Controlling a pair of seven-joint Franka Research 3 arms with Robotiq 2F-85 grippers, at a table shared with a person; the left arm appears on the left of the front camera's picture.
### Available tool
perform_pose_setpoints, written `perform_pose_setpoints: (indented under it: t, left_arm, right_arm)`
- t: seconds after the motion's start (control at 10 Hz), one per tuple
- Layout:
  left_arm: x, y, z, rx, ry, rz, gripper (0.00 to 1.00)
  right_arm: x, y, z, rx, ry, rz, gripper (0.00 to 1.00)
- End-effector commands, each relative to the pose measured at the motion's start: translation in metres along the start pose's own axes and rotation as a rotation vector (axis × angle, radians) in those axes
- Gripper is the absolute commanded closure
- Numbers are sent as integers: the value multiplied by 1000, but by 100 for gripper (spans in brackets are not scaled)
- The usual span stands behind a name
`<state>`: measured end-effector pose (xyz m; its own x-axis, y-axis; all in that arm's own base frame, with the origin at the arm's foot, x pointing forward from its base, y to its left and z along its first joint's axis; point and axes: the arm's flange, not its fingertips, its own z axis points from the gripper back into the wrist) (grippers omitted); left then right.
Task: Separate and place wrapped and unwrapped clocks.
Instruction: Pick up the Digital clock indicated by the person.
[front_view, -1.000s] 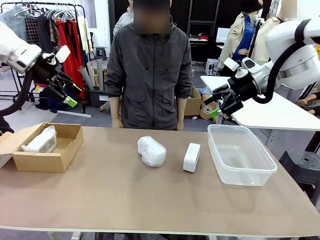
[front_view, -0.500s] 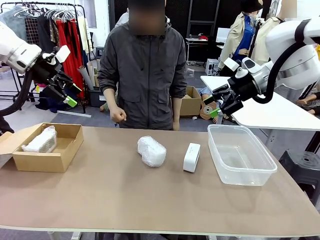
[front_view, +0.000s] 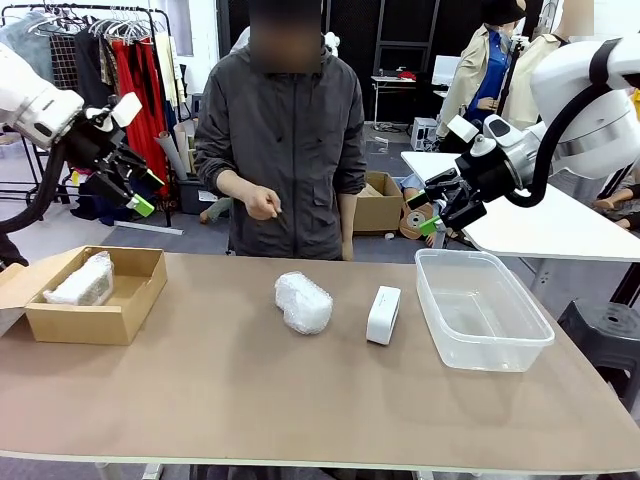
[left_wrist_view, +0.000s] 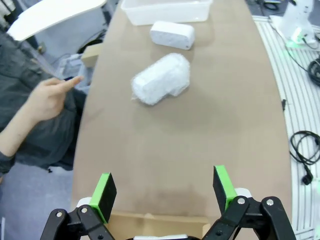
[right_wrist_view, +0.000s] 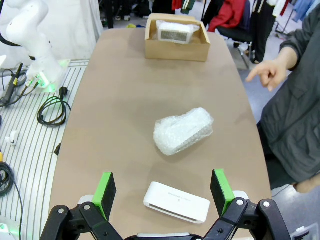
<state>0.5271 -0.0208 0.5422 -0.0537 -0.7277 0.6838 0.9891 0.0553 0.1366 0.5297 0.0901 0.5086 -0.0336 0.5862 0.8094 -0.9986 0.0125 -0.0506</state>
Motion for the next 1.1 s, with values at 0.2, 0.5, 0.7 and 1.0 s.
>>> perform_pose_setpoints:
  t: [0.2,0.5,0.7,1.0]
  left_arm:
    - [1,8,4,-54,-58,-53,0]
    - [2,0,-4,-56,-21,-15,0]
    - [2,0,-4,-56,-21,-15,0]
    - [2,0,-4,-56,-21,-15,0]
  right_arm:
    - [1,1,1,5,5,6,0]
    - [1,1,1,5,5,6,0]
    - [1,1,1,5,5,6,0]
    - [1,1,1,5,5,6,0]
